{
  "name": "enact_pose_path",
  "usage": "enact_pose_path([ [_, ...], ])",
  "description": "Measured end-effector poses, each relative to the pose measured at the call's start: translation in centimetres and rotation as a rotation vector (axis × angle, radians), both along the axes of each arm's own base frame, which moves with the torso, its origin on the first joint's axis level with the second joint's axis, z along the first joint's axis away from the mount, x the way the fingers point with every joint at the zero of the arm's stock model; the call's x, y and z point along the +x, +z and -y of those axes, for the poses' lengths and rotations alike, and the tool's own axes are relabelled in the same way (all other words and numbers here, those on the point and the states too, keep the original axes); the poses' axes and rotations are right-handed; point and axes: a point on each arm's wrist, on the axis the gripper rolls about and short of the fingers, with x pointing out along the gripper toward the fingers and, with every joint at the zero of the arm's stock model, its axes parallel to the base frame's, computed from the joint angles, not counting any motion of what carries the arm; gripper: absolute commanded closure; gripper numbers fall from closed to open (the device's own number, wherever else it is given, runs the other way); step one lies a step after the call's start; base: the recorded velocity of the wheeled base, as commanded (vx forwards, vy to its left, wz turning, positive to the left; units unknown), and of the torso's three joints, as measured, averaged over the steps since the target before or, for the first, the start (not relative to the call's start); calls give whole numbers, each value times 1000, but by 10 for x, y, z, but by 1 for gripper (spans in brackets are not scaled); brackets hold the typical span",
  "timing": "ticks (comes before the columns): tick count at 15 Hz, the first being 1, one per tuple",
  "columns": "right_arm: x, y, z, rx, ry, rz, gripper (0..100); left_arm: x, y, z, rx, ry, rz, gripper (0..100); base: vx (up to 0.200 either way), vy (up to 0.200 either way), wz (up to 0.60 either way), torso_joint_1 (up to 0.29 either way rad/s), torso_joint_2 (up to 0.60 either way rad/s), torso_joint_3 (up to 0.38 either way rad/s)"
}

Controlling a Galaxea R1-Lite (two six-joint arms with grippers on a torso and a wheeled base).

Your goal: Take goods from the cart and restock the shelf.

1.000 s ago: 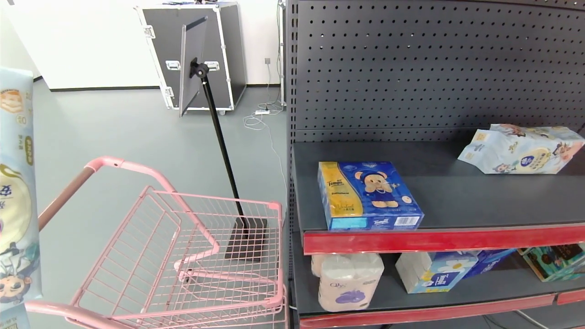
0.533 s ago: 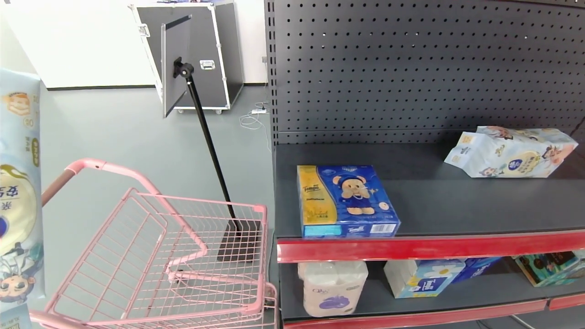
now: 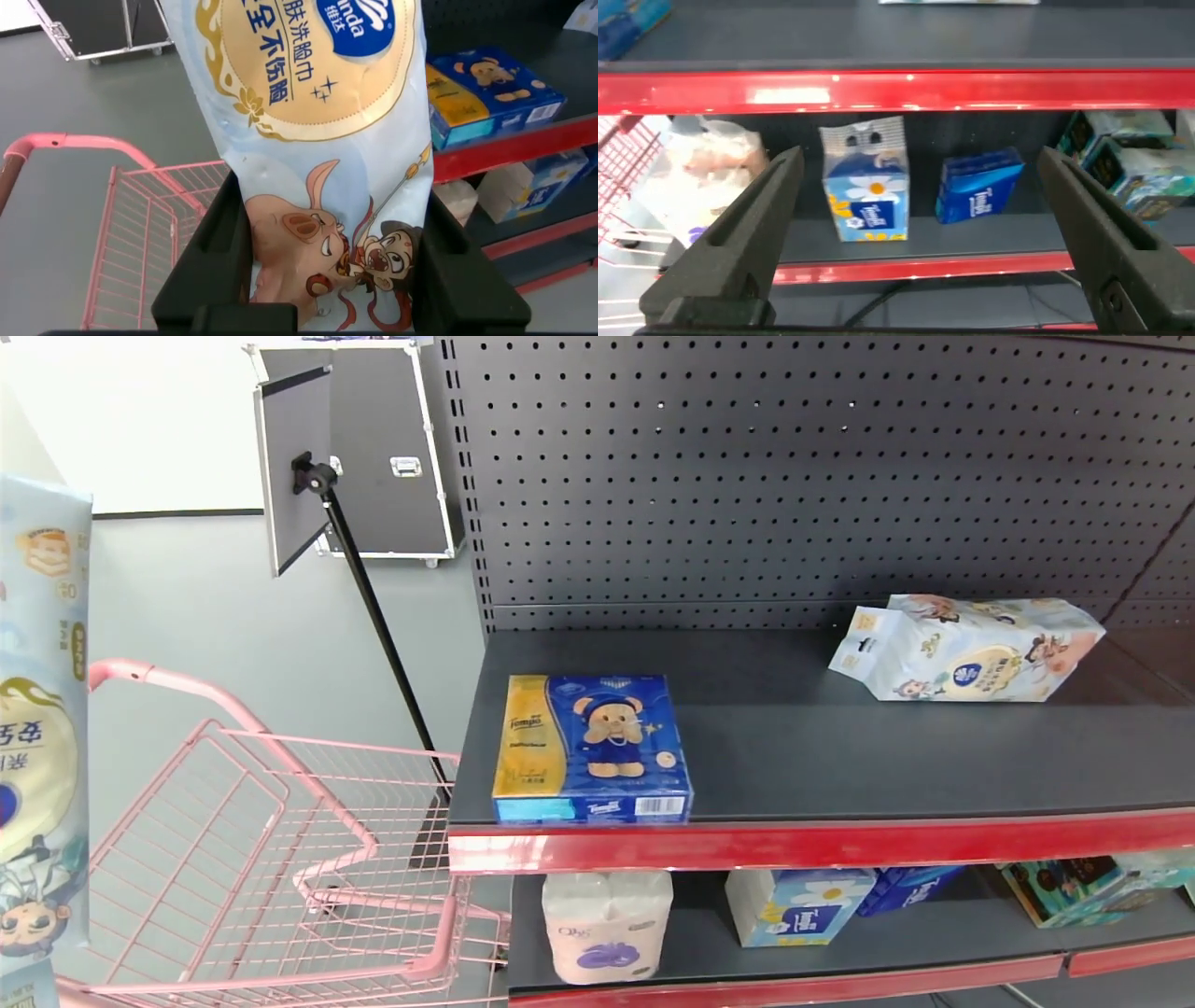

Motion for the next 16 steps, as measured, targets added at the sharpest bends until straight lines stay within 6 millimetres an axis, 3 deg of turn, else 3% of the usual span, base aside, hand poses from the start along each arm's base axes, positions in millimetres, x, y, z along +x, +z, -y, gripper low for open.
enact_pose_path([
  [16, 0, 0, 0, 0, 0, 0, 0, 2, 0, 0, 12, -7, -6, 100, 0, -200, 0, 2, 4, 2],
])
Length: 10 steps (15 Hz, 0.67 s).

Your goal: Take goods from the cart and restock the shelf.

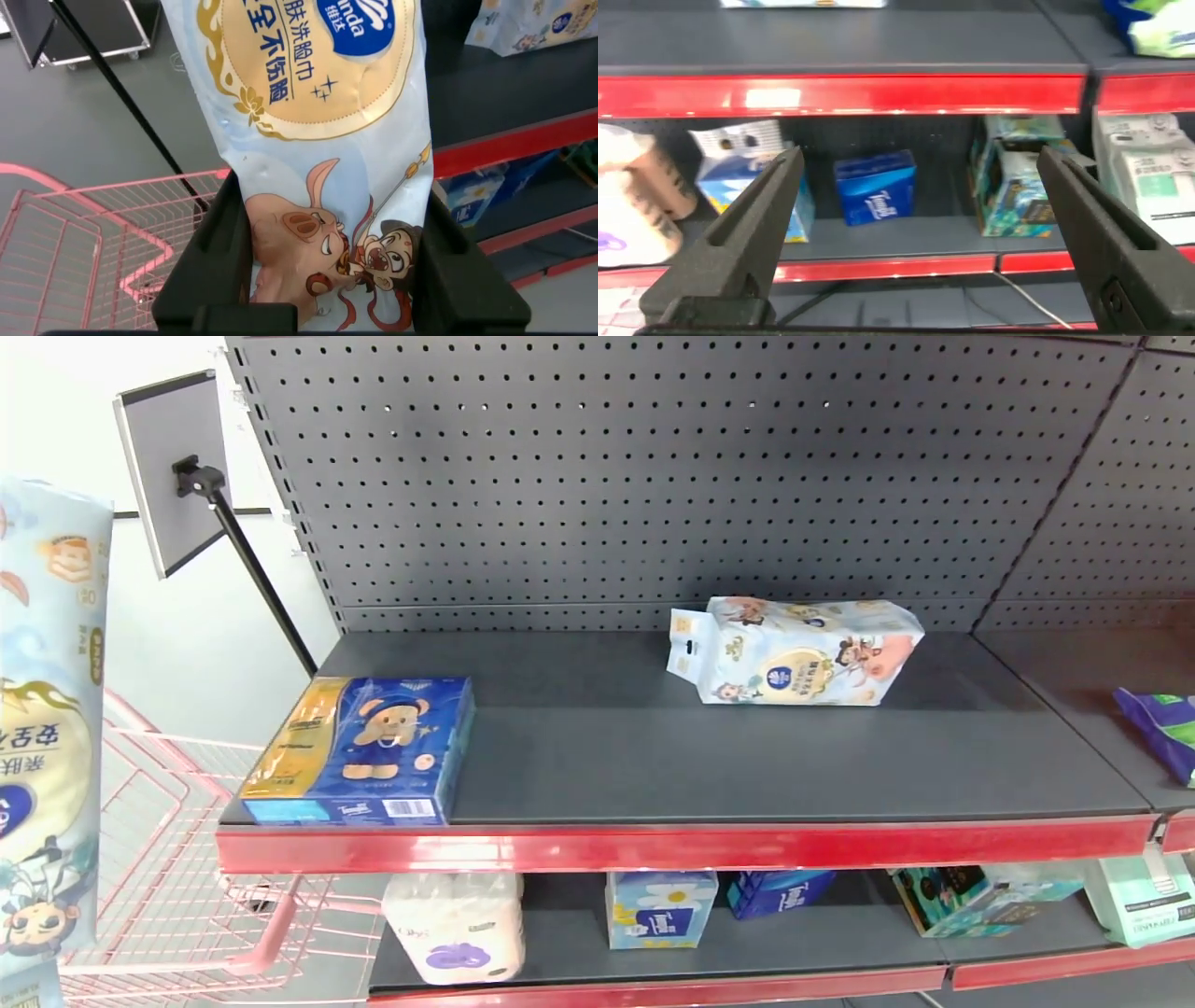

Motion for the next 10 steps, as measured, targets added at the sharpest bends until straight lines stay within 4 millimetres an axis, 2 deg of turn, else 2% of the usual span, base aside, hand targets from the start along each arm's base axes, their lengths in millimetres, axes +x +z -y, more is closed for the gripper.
enact_pose_path([
  [10, 0, 0, 0, -1, 1, -1, 0, 0, 0, 0, 0, -1, -2, 100, 0, -200, 0, 3, 2, 3],
])
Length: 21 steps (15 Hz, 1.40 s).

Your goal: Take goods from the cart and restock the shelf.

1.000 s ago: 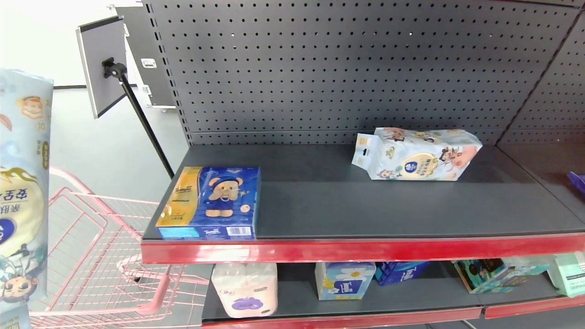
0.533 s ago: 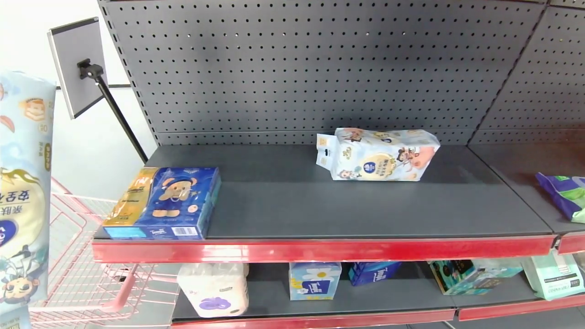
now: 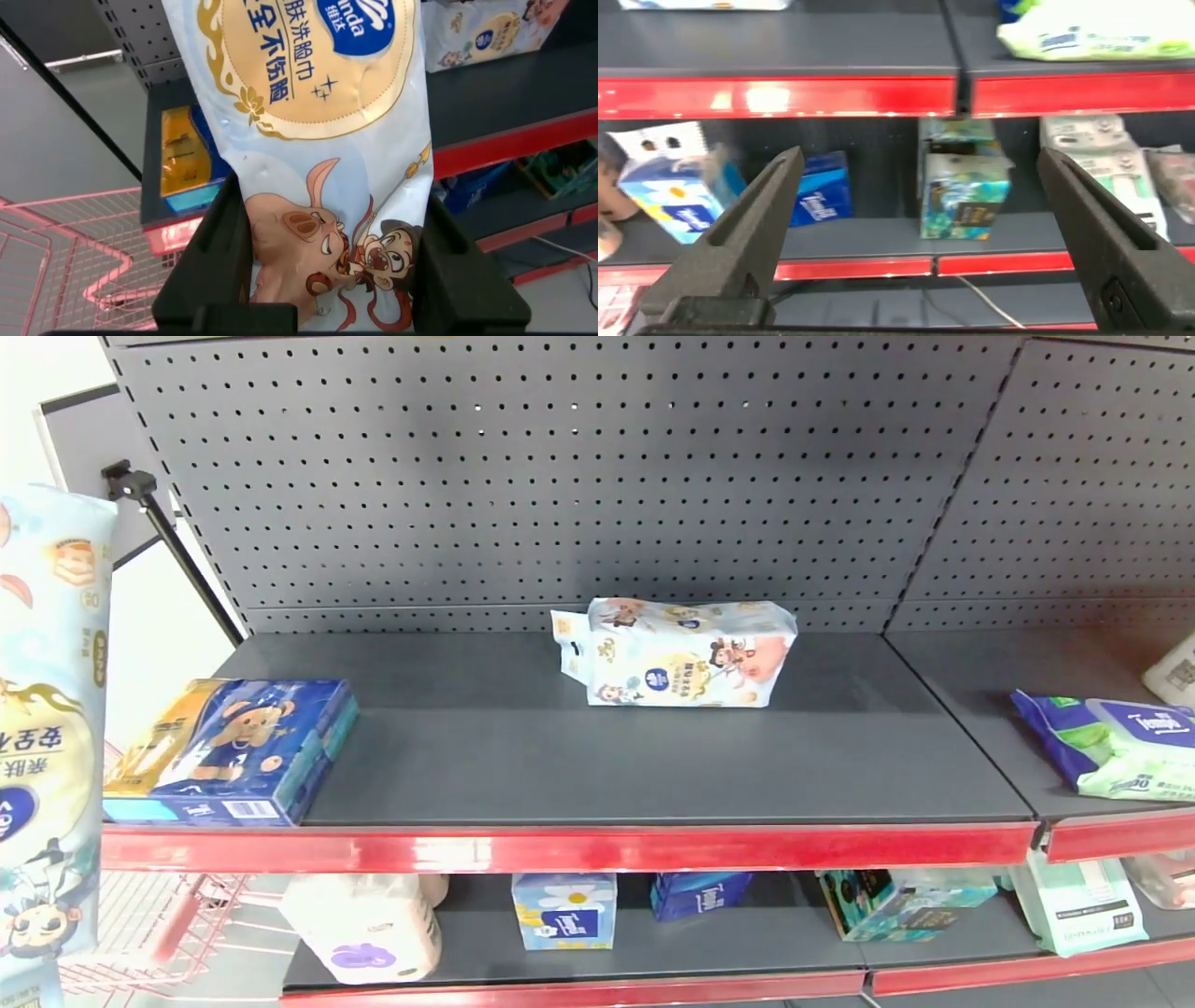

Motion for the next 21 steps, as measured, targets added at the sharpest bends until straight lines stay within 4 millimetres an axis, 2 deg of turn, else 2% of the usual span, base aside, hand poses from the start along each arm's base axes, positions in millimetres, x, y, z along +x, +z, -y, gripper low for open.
enact_pose_path([
  [3, 0, 0, 0, 0, 3, 1, 0, 0, -1, 0, 0, -1, -3, 100, 0, -200, 0, -1, 1, -1],
  [7, 0, 0, 0, 0, 3, 2, 0, 1, -4, 0, 22, -2, -11, 100, 0, 0, 0, 0, 0, 0],
  [12, 0, 0, 0, 0, 5, 2, 0, 1, -5, 0, 24, -2, -9, 100, 200, 0, 0, -3, 1, 2],
  [19, 0, 1, 0, -8, 6, -5, 0, 0, -4, 0, 23, -11, -2, 100, 0, 0, 0, 0, 0, 0],
  [21, -2, 10, 0, -27, 5, 27, 0, 0, -3, 1, 20, -35, -1, 100, 0, 0, 0, 0, 0, 0],
])
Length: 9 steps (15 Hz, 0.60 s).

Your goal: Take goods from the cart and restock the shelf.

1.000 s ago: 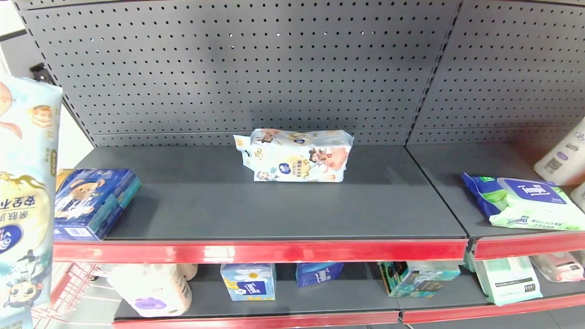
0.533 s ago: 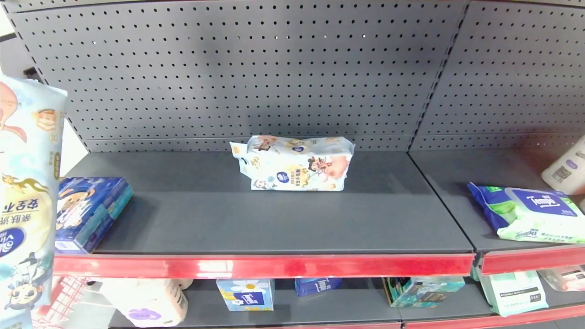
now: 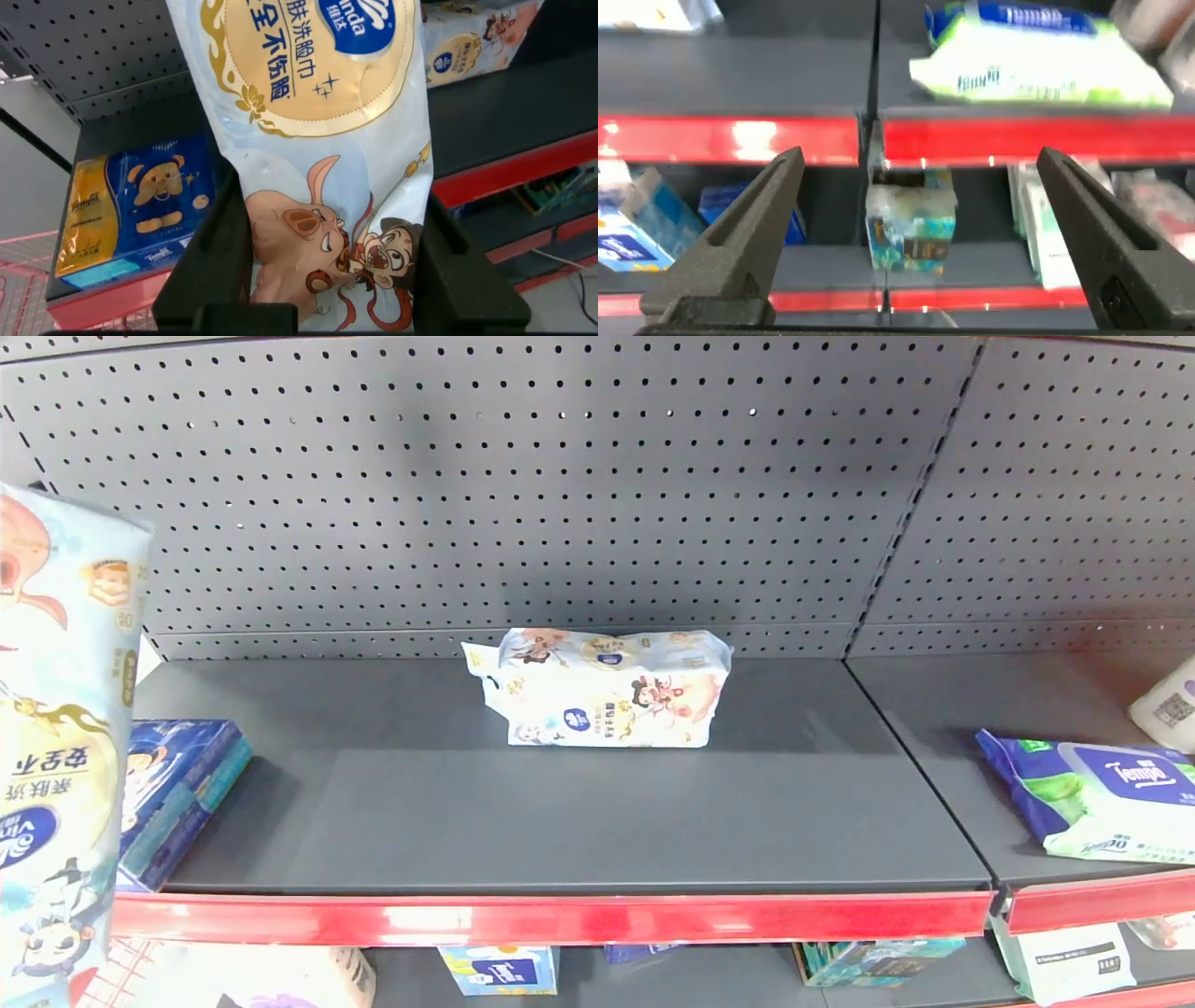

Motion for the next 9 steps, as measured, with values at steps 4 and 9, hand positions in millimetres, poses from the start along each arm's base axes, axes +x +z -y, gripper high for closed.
enact_pose_path([
  [4, 5, 88, 0, 49, 40, 61, 0, 10, 2, 3, 1, -56, 1, 100, 0, 0, 0, 0, 0, 0],
  [9, 133, 199, -19, -42, 370, -115, 0, 35, 12, 9, -3, -121, 15, 100, 0, 0, 0, 0, 0, 0],
])
